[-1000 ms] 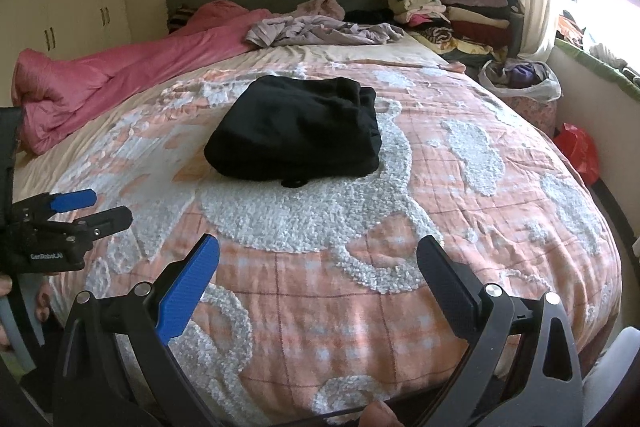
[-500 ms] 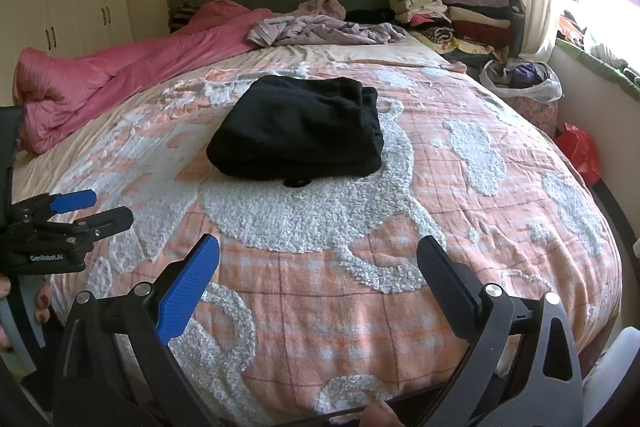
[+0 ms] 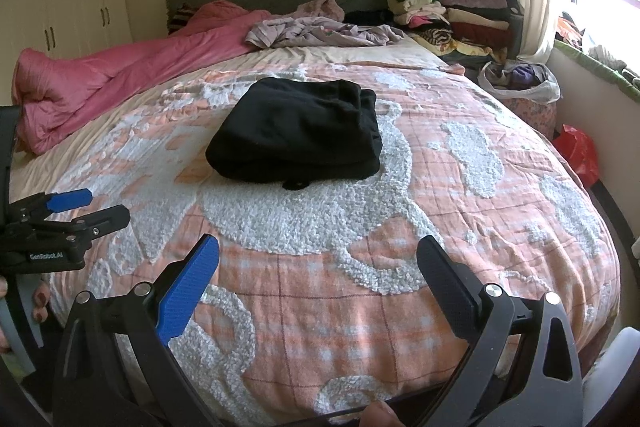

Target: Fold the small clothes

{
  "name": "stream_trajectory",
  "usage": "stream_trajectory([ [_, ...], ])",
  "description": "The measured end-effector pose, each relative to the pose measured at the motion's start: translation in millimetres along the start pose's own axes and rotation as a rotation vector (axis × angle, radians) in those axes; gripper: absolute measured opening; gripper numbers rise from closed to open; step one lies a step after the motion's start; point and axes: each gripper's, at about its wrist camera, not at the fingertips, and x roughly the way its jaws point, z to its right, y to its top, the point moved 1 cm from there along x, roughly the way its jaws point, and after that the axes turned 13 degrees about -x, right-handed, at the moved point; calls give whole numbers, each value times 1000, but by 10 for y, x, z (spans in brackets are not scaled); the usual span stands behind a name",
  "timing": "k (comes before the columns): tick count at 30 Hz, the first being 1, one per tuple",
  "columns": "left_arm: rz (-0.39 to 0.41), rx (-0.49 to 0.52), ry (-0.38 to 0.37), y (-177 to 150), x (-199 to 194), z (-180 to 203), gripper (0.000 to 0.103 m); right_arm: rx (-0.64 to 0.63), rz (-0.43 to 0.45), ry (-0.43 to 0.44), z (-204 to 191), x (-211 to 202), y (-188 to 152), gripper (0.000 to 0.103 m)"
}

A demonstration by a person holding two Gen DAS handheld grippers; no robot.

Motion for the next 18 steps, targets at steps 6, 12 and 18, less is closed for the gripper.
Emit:
stream_trajectory([
  [6,-1,-1,0,-2,-3,5,93,-2,0,1,0,2,-2,99],
  [12,2,1,0,7,-11,5,93,-1,0,0,4,-3,2,99],
  [18,2,3,5,17,-26,3,93,-3,0,-1,1,-3,2,99],
])
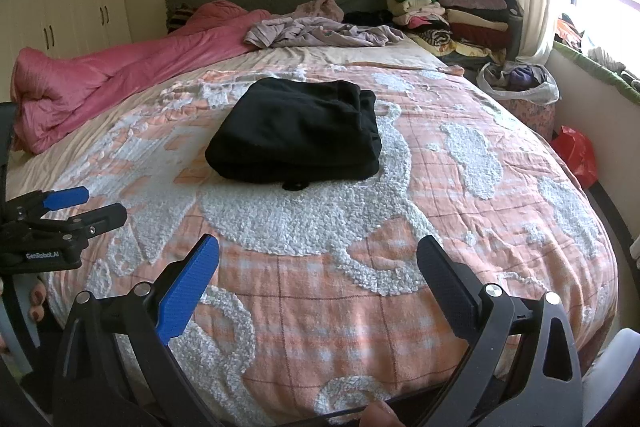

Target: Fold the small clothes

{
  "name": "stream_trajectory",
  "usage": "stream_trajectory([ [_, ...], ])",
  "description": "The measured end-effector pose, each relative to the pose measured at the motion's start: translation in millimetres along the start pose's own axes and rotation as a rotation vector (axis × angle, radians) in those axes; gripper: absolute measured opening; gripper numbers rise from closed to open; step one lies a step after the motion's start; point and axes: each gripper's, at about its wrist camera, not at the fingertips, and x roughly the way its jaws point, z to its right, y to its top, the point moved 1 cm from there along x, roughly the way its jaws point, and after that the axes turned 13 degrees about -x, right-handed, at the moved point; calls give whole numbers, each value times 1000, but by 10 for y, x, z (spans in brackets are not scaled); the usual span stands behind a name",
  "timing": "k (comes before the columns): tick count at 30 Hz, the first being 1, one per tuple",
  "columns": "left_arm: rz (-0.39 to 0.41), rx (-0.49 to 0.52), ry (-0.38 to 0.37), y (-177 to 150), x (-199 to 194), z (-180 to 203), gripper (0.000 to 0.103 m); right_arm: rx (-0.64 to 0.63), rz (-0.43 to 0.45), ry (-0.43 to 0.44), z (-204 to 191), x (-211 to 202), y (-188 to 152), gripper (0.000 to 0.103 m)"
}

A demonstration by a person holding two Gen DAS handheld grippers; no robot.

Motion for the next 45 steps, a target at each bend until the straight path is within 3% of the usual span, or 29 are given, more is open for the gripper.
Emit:
stream_trajectory([
  [22,2,6,2,-10,-24,-29,94,6,-4,-23,66,-35,-18,99],
  [36,-16,10,-42,-31,-31,-23,94,41,-6,-57,141,-55,-30,99],
  [41,-40,27,33,-39,55,-54,94,134,17,-140,406,-95,-55,99],
  [45,-29,11,137,50,111,-260,94,310,53,-288,1010,-304,-168,99],
])
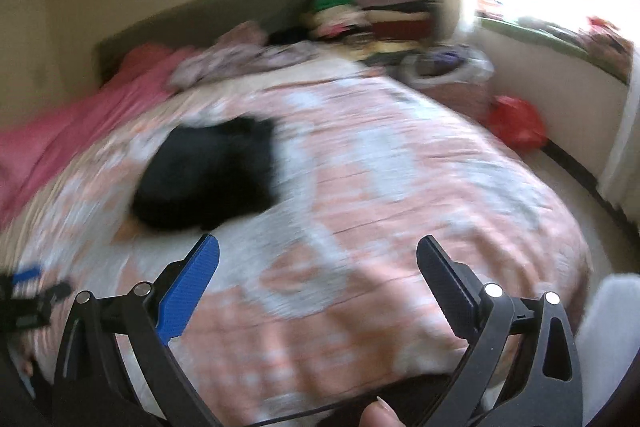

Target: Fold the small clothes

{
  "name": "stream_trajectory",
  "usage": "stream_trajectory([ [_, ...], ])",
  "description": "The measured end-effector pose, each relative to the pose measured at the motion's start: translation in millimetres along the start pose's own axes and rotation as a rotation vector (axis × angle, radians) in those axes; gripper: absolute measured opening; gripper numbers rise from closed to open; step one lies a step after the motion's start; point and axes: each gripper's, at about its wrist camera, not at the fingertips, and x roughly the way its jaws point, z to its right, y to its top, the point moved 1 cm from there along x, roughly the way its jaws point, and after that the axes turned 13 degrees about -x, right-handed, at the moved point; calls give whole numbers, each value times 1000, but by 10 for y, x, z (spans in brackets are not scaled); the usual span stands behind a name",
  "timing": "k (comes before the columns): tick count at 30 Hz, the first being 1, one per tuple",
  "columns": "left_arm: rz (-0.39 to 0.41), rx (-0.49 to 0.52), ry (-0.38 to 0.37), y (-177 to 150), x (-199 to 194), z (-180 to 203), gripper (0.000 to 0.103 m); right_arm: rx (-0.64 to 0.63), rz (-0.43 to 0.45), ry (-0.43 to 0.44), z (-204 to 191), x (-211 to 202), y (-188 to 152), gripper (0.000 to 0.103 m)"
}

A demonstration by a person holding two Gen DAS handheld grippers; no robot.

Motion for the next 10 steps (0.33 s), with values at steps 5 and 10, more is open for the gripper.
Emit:
stream_trajectory([
  [5,40,-172,70,427,69,-814,94,242,61,-368,1405,-378,-172,98],
  [10,43,-349,281,874,319,-2200,94,501,-68,-766,2857,-827,-1036,98],
])
